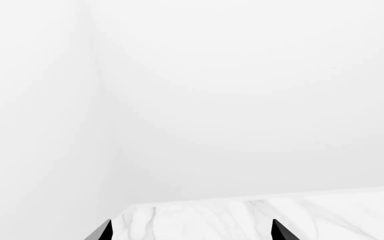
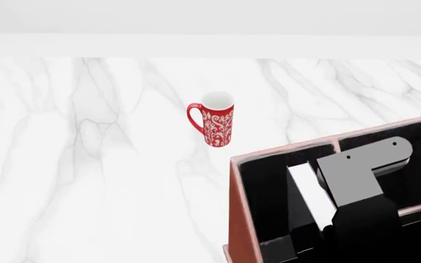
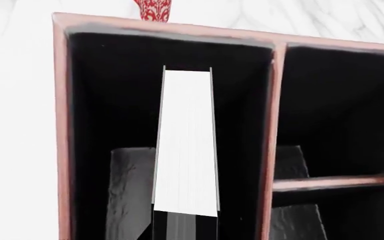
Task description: Pick up the book and place it in the left compartment of the caddy.
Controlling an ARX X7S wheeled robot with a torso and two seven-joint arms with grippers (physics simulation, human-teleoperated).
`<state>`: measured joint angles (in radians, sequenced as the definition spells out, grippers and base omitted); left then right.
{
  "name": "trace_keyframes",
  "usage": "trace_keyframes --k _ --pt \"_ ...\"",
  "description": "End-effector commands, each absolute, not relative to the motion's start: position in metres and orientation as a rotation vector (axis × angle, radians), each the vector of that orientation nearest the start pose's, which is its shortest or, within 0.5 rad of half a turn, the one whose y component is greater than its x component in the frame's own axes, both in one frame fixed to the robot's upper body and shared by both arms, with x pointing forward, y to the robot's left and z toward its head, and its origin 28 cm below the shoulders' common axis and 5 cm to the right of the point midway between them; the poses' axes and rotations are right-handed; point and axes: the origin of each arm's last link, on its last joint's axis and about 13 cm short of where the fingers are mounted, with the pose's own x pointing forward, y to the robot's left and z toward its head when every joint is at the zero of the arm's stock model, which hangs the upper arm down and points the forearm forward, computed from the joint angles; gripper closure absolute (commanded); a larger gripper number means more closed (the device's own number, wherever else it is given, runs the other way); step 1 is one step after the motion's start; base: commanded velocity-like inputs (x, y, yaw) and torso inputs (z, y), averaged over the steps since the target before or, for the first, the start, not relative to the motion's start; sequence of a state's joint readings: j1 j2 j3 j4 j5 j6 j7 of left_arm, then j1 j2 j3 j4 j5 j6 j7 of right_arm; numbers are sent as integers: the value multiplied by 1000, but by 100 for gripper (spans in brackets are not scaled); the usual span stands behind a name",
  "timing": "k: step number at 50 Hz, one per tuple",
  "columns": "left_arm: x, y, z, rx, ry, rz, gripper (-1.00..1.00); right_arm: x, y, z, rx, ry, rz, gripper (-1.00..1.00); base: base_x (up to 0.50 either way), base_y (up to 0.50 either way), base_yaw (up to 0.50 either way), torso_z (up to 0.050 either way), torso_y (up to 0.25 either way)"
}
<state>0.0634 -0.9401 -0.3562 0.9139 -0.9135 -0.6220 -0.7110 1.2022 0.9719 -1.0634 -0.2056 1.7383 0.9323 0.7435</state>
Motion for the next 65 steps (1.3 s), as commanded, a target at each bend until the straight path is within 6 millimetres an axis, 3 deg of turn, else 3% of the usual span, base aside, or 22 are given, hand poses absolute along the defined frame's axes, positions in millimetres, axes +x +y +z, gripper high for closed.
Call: trace_keyframes --k 1,21,65 --pt "154 304 213 246 -240 264 -100 253 -168 213 -284 647 156 100 0 0 0 0 0" --pt "154 303 212 248 -240 264 -100 256 -176 205 -199 642 156 100 0 0 0 1 2" --pt "153 303 212 249 -242 266 -100 255 -170 192 -231 658 184 100 0 0 0 0 1"
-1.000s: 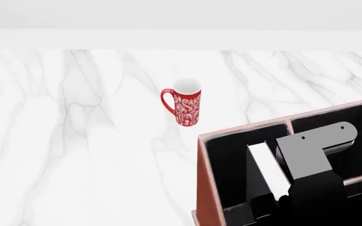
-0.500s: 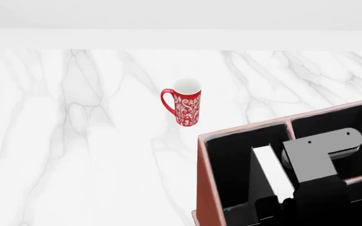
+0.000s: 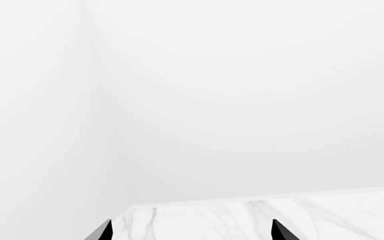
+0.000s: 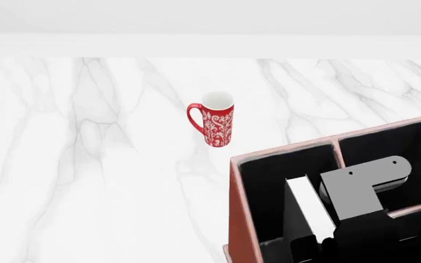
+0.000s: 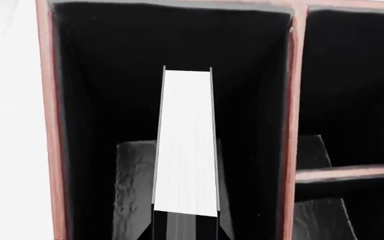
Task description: Pick up the book and place it in the left compartment of the caddy.
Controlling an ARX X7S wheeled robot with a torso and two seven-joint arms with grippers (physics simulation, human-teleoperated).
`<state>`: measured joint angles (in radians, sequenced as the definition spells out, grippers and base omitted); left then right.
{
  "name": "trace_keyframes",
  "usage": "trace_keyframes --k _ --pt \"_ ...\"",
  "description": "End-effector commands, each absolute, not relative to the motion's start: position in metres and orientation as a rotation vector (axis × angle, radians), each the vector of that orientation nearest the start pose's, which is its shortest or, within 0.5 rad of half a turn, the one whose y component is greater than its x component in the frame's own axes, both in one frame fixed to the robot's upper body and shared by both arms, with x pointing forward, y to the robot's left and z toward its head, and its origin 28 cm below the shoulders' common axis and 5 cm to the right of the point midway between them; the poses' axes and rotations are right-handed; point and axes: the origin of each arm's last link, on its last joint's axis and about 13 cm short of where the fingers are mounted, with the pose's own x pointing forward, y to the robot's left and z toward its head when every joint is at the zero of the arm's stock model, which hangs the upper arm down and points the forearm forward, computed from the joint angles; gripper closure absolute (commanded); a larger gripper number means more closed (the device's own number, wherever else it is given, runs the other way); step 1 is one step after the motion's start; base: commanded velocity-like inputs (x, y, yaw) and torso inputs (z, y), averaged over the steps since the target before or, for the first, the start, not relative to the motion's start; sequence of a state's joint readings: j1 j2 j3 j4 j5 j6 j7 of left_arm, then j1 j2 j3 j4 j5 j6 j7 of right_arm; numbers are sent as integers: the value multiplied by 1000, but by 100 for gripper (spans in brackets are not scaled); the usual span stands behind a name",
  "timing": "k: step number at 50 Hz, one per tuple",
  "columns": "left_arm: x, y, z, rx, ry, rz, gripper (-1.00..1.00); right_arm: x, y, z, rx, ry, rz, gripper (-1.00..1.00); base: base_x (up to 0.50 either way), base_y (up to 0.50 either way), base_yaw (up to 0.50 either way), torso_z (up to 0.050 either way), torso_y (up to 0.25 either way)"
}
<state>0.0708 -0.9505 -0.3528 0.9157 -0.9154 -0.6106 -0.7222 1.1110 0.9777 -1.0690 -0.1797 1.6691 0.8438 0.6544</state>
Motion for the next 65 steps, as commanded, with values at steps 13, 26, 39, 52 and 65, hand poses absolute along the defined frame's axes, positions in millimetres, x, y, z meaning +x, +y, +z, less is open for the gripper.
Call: trace_keyframes --k 13,26,39,52,65 --pt "153 303 213 249 -243 266 -100 255 -170 188 -224 666 188 100 0 0 0 0 2" --pt "154 303 212 251 -242 266 -100 257 -170 182 -225 677 189 100 0 0 0 1 1" --pt "154 303 213 250 -243 266 -100 258 -170 180 -219 683 189 100 0 0 0 0 2" --pt "153 303 213 249 -243 266 -100 257 -170 176 -218 693 192 100 0 0 0 0 1" --pt "154 303 213 250 -242 264 -100 255 -171 174 -209 702 187 100 0 0 0 1 2"
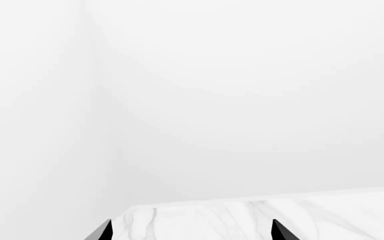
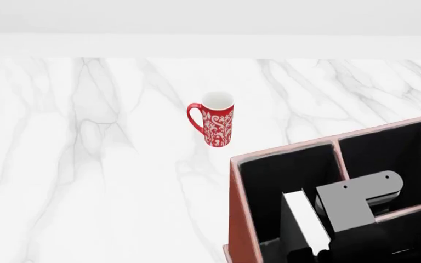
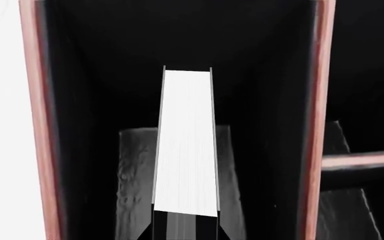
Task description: Pick up the book and place it in the left compartment of the caddy.
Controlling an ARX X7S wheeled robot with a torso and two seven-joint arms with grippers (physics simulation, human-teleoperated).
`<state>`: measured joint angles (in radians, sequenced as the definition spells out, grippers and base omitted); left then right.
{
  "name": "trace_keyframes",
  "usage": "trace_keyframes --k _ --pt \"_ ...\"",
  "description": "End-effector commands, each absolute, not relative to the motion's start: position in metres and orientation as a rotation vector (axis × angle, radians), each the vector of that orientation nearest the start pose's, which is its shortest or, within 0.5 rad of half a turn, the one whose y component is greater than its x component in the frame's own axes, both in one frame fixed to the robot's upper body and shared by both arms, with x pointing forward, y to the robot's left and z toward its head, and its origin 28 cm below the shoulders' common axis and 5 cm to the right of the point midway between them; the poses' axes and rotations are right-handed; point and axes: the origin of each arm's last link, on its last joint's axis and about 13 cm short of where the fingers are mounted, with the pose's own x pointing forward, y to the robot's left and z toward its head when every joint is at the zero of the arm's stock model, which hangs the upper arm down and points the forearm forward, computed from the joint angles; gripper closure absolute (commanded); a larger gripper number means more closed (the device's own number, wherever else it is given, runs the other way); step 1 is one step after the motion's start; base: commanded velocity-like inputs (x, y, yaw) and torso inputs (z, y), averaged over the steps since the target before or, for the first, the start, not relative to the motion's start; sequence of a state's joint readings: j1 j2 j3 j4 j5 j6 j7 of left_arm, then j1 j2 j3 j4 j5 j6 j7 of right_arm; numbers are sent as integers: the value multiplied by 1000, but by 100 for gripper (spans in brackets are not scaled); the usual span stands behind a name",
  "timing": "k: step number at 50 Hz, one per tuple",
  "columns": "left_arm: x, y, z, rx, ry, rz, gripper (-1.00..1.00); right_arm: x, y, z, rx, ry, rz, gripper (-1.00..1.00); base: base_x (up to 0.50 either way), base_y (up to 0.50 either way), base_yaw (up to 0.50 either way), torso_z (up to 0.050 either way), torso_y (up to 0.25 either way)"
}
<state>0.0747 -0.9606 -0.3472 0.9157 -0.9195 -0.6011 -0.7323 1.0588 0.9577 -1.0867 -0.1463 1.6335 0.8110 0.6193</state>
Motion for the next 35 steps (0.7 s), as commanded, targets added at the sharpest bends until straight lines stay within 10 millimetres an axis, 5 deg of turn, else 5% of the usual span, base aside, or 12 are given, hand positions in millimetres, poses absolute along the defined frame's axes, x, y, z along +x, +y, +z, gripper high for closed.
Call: trace_keyframes --k 1,35 --pt "154 303 213 251 -242 264 -100 256 -172 173 -208 703 186 100 0 0 0 0 0" --pt "154 303 213 248 -243 266 -100 258 -170 169 -203 713 189 100 0 0 0 0 1"
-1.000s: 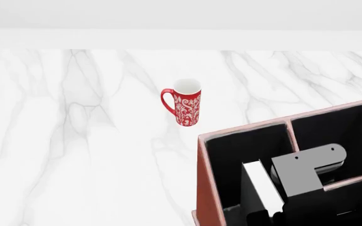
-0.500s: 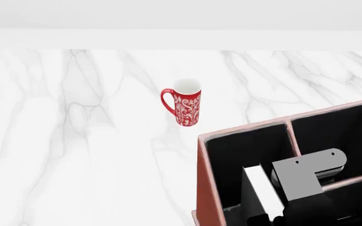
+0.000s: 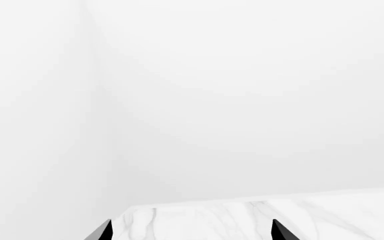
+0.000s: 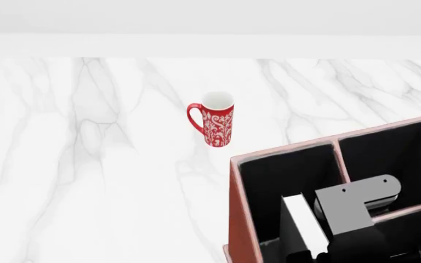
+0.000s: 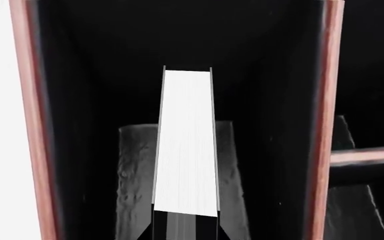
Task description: Pick up the book and place it in the left compartment of the caddy.
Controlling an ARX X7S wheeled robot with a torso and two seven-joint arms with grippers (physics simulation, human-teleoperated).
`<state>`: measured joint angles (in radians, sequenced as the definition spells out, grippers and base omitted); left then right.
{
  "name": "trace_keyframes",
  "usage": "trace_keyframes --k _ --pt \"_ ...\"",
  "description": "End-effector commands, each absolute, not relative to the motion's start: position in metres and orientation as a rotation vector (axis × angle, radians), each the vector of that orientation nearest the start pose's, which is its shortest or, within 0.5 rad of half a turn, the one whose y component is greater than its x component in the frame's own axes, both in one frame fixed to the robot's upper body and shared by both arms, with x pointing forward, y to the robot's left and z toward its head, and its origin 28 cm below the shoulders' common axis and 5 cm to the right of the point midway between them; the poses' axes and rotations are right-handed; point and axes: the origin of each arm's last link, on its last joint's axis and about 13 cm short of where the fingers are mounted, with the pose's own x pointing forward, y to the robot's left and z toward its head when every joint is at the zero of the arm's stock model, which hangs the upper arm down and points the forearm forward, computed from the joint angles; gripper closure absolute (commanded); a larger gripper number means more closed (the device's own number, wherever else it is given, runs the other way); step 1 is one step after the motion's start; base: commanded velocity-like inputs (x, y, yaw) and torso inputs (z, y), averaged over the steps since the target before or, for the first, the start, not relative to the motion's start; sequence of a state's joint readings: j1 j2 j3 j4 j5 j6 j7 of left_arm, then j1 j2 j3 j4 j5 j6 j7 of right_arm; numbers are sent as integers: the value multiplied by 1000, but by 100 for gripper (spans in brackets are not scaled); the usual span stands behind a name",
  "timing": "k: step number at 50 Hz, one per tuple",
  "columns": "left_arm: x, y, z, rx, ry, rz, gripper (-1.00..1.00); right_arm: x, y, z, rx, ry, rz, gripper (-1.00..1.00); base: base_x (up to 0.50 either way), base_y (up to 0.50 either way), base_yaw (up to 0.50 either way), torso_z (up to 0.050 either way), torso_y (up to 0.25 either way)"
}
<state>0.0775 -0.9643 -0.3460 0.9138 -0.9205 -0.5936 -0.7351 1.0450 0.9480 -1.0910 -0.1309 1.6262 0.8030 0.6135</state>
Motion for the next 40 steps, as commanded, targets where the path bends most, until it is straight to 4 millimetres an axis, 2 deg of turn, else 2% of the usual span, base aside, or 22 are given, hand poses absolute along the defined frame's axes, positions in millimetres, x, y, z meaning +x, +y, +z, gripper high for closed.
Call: trace_keyframes --k 1,18,19,40 --pt "154 303 213 250 -244 267 -100 258 -170 169 -204 712 189 100 0 0 0 0 0" --pt "154 303 212 249 -244 265 -100 258 -169 169 -205 715 193 100 0 0 0 0 1" --pt "154 303 213 248 -243 264 -100 258 -169 169 -202 715 192 -100 0 0 0 0 0" --pt "153 303 213 246 -243 264 -100 256 -168 177 -203 693 196 -100 0 0 0 0 0"
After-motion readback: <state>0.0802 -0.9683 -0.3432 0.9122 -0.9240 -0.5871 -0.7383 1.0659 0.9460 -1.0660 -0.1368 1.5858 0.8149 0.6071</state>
